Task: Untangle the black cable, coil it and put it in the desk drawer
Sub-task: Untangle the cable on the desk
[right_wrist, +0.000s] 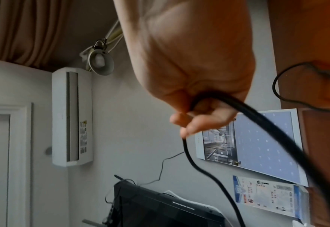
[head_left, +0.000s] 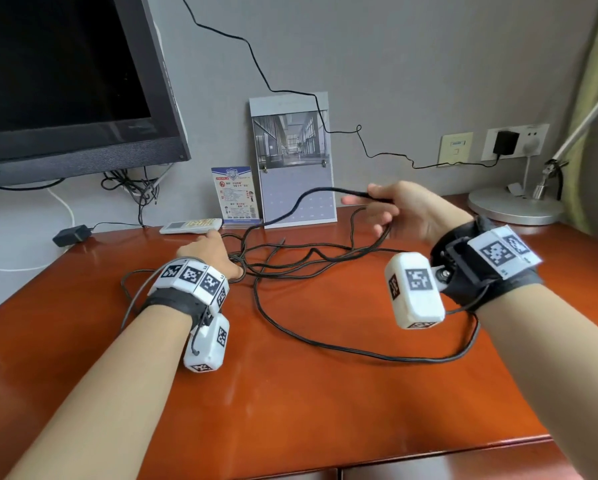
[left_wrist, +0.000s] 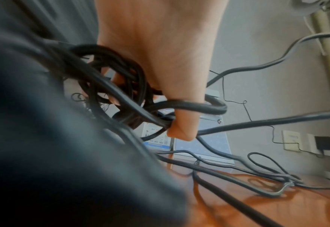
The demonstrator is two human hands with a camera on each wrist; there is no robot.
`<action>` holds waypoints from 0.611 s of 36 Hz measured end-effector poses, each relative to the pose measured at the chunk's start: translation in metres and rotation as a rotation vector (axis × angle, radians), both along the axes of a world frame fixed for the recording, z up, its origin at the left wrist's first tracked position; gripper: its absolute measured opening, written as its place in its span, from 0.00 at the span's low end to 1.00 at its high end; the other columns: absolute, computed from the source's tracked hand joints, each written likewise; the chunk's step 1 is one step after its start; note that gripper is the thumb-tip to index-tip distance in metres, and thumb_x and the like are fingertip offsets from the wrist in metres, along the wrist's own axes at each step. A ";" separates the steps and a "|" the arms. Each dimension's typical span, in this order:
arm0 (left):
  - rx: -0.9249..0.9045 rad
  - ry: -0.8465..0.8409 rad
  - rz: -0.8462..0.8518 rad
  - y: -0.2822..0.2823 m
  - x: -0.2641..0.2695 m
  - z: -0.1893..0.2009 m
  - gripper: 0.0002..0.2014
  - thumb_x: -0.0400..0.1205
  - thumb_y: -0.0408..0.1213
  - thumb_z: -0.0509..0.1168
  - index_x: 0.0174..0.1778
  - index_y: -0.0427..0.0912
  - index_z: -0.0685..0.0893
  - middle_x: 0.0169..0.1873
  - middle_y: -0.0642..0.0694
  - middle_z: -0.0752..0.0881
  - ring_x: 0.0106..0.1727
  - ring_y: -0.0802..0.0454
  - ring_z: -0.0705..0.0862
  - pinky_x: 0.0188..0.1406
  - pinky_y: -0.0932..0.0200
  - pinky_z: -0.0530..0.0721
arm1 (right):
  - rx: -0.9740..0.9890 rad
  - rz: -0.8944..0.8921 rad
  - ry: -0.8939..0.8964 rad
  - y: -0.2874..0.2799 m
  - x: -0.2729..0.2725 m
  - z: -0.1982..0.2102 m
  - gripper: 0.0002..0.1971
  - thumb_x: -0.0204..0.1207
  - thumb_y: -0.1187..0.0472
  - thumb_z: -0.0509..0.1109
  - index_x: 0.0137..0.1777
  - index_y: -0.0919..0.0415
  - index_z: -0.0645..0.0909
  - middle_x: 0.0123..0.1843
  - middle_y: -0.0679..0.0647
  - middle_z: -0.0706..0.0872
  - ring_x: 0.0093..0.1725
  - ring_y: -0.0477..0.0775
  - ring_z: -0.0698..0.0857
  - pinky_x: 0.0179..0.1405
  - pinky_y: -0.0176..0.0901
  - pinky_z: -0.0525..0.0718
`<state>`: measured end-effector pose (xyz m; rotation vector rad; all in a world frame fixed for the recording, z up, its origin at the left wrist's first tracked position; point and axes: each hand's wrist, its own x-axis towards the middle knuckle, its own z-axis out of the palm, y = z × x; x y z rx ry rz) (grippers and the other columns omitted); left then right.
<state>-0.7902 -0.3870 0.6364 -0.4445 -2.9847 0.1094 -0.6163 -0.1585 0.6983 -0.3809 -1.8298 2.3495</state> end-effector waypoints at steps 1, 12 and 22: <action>-0.005 -0.006 0.008 -0.002 -0.001 -0.002 0.34 0.70 0.55 0.72 0.63 0.38 0.68 0.53 0.42 0.83 0.49 0.43 0.84 0.40 0.53 0.75 | -0.010 -0.028 0.026 0.000 0.000 -0.001 0.20 0.87 0.60 0.47 0.48 0.65 0.81 0.16 0.45 0.63 0.17 0.42 0.67 0.18 0.30 0.73; 0.037 -0.052 0.075 -0.016 -0.010 -0.007 0.36 0.70 0.56 0.72 0.65 0.37 0.68 0.57 0.41 0.82 0.54 0.42 0.84 0.44 0.53 0.78 | -0.346 -0.413 0.233 0.020 0.012 0.000 0.17 0.81 0.53 0.53 0.40 0.61 0.78 0.15 0.44 0.57 0.16 0.45 0.56 0.16 0.33 0.59; -0.029 -0.042 0.091 -0.027 -0.009 -0.012 0.35 0.70 0.56 0.72 0.65 0.38 0.68 0.58 0.42 0.80 0.54 0.43 0.83 0.51 0.48 0.83 | -0.322 -0.315 0.234 0.029 0.015 -0.001 0.14 0.82 0.66 0.50 0.49 0.63 0.79 0.31 0.49 0.86 0.16 0.42 0.66 0.15 0.31 0.64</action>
